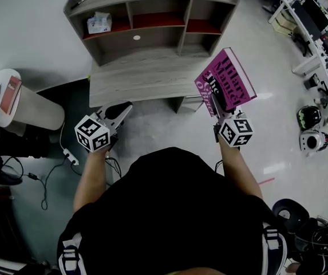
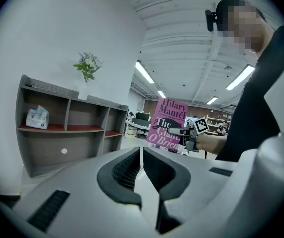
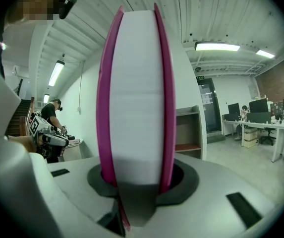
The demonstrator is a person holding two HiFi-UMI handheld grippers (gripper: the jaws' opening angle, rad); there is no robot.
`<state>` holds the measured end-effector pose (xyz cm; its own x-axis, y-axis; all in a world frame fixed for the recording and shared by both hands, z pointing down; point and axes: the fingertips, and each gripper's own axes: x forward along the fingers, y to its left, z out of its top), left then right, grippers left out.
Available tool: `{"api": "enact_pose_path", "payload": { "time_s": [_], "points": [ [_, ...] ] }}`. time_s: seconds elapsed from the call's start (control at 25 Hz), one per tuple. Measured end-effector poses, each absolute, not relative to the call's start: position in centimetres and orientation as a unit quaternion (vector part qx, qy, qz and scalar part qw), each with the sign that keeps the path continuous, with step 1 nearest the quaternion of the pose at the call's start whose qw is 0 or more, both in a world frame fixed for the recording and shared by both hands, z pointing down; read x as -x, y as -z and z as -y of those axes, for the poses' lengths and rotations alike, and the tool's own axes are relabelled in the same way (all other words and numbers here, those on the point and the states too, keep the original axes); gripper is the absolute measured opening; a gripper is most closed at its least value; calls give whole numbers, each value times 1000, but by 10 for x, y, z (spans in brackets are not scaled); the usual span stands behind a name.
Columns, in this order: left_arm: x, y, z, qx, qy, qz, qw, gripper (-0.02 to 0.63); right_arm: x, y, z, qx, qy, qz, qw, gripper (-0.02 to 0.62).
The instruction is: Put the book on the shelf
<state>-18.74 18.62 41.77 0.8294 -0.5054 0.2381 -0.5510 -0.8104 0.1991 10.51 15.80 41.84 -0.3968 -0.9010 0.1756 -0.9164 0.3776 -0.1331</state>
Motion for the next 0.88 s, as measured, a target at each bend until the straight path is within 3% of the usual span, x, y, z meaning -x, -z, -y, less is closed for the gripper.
{"api": "enact_pose_path", "payload": {
  "time_s": [0.88],
  "points": [
    [196,-418,-161,-945,-90,284,135,34,-113,-417,-121,-559,-92,823,50,149]
  ]
}}
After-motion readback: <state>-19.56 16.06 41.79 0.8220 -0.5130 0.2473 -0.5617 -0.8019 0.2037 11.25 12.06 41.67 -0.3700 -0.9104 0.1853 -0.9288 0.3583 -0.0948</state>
